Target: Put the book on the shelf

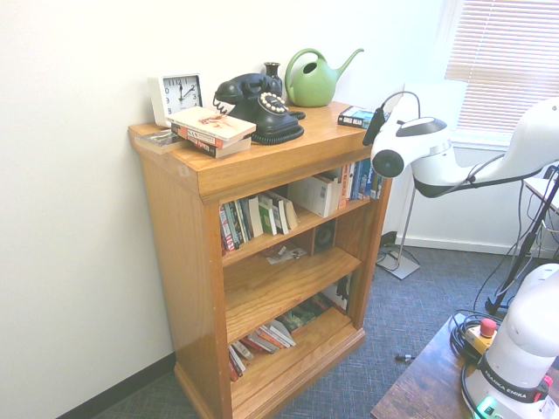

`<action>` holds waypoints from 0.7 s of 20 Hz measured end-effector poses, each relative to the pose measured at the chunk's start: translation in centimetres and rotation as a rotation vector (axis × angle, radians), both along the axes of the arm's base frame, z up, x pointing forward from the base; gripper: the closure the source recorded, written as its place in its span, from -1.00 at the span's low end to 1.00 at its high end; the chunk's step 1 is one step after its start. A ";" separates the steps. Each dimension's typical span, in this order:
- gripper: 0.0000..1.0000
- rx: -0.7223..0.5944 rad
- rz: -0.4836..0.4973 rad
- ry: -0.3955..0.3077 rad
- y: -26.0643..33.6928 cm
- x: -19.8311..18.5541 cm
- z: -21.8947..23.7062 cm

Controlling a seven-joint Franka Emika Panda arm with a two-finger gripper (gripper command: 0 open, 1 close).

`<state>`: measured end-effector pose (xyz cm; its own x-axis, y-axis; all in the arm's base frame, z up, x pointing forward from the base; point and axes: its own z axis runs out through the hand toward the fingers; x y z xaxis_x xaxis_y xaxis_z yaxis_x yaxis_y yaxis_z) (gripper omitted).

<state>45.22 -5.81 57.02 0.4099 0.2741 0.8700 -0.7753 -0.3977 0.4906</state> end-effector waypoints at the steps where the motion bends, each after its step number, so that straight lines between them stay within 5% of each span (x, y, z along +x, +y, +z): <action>1: -1.00 -0.001 -0.006 -0.002 -0.1 0.1 0.1; 6: -1.00 0.003 -0.050 -0.008 -2.6 1.1 0.6; 7: 1.00 0.003 -0.057 -0.008 -3.1 1.3 0.6; 14: 1.00 0.004 -0.068 0.003 -4.0 2.5 0.0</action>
